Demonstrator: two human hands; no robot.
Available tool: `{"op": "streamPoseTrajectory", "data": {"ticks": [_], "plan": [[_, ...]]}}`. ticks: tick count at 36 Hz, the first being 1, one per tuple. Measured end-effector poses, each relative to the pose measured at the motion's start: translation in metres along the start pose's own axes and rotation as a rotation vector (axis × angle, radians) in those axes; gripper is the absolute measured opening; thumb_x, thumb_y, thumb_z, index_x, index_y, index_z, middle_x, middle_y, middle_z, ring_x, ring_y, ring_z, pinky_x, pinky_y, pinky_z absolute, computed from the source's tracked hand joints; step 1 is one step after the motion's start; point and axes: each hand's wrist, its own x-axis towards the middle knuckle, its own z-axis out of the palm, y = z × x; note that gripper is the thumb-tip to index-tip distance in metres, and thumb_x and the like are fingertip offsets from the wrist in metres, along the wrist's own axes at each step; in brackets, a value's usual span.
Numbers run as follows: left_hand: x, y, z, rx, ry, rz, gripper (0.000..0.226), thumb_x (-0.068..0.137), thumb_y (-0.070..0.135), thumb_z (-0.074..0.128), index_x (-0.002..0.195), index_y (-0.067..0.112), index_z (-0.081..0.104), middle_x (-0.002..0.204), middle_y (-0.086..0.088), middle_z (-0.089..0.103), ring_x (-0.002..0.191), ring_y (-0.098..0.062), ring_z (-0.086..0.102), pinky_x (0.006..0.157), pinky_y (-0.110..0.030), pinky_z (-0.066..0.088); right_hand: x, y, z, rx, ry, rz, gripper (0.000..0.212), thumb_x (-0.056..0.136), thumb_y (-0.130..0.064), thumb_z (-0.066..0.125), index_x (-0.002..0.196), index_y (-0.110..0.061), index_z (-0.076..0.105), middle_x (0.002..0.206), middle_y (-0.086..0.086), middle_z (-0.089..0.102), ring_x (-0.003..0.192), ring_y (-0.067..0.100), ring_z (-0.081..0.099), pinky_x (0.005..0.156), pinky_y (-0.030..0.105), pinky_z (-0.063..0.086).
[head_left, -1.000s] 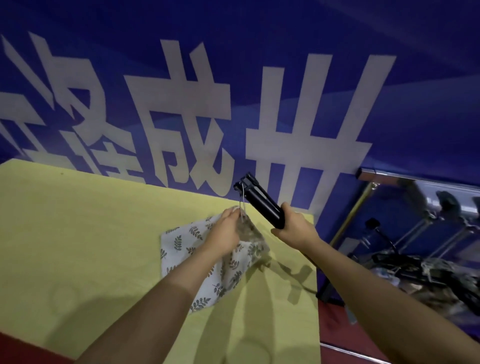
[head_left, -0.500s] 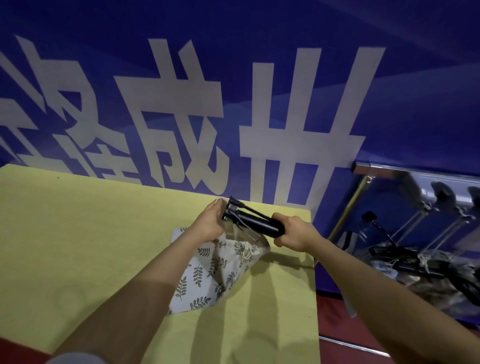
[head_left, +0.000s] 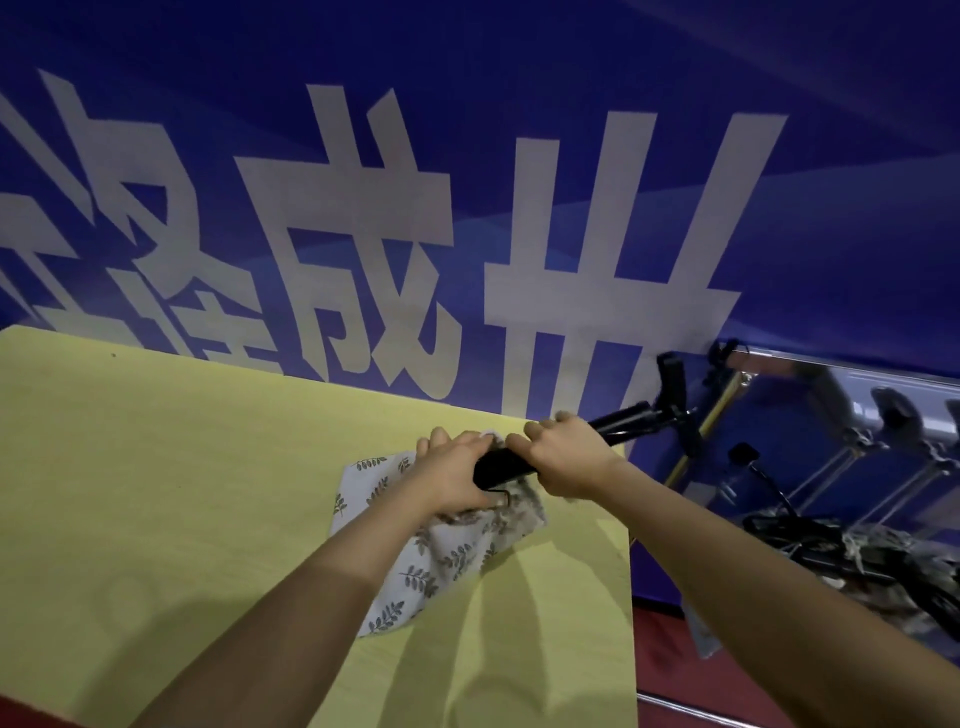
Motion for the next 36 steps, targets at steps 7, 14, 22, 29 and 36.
{"op": "streamPoseTrajectory", "data": {"ticks": [7, 14, 22, 29, 36], "plan": [[0.008, 0.008, 0.008, -0.015, 0.180, -0.029, 0.034, 0.088, 0.043, 0.054, 0.105, 0.014, 0.052, 0.107, -0.002, 0.052, 0.105, -0.023, 0.045, 0.087, -0.036, 0.030, 0.007, 0.010, 0.003, -0.183, 0.384, -0.091, 0.023, 0.072, -0.019, 0.072, 0.094, -0.015, 0.064, 0.081, 0.000, 0.062, 0.073, 0.021, 0.059, 0.075, 0.033, 0.043], [0.013, -0.003, 0.007, -0.119, 0.306, -0.124, 0.031, 0.088, 0.034, 0.059, 0.111, 0.014, 0.052, 0.112, -0.002, 0.051, 0.107, -0.023, 0.045, 0.084, -0.036, 0.032, -0.001, 0.003, 0.009, 0.042, 0.608, 0.046, 0.030, 0.081, -0.019, 0.061, 0.110, -0.014, 0.054, 0.106, 0.006, 0.061, 0.089, 0.025, 0.058, 0.081, 0.033, 0.033], [0.009, -0.010, 0.001, -0.209, 0.398, -0.145, 0.030, 0.089, 0.041, 0.057, 0.102, 0.014, 0.052, 0.106, 0.001, 0.050, 0.101, -0.020, 0.043, 0.084, -0.036, 0.034, -0.002, -0.026, 0.033, 0.358, 0.393, 0.101, 0.017, 0.084, -0.026, 0.044, 0.083, -0.014, 0.056, 0.073, 0.001, 0.055, 0.066, 0.020, 0.050, 0.063, 0.026, 0.030], [0.007, -0.005, -0.003, -0.358, 0.454, -0.180, 0.034, 0.090, 0.042, 0.055, 0.104, 0.011, 0.054, 0.107, -0.003, 0.052, 0.102, -0.022, 0.044, 0.083, -0.038, 0.039, 0.008, -0.044, 0.047, 0.576, -0.004, 0.237, 0.036, 0.086, -0.032, 0.055, 0.117, -0.014, 0.055, 0.112, 0.006, 0.053, 0.105, 0.026, 0.045, 0.089, 0.036, 0.031], [0.001, -0.011, -0.004, -0.383, 0.491, -0.219, 0.033, 0.091, 0.041, 0.054, 0.104, 0.011, 0.053, 0.107, -0.003, 0.050, 0.101, -0.022, 0.042, 0.083, -0.037, 0.036, 0.005, -0.056, 0.044, 0.706, 0.057, 0.343, 0.013, 0.091, -0.026, 0.051, 0.085, -0.016, 0.056, 0.087, 0.004, 0.059, 0.093, 0.028, 0.053, 0.080, 0.034, 0.028]]}}
